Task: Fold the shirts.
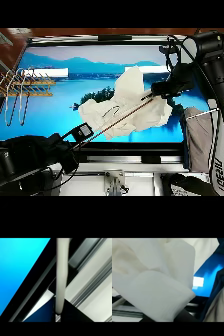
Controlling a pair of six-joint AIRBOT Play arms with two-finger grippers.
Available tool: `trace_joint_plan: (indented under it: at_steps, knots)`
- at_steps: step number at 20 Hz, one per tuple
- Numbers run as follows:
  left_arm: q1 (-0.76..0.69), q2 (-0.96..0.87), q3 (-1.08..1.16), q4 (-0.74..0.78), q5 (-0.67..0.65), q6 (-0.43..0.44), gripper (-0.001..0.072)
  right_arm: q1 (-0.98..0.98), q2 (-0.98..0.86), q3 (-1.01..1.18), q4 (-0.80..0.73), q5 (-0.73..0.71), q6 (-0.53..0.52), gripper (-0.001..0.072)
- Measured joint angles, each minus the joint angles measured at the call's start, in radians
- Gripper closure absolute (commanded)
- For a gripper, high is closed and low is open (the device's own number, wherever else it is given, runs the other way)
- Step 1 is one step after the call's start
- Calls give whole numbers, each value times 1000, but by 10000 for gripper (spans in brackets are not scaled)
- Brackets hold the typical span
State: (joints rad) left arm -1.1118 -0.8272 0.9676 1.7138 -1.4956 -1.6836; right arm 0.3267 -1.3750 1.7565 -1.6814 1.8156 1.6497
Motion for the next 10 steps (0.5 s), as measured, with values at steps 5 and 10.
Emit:
trace_joint_plan:
  at_steps: [5,10]
  knots:
    - [16,-69,-1,-14,125,101,659,4,37,30,13,19,-53,626]
    - [21,-112,-2,-38,231,140,659,84,50,157,20,26,-74,626]
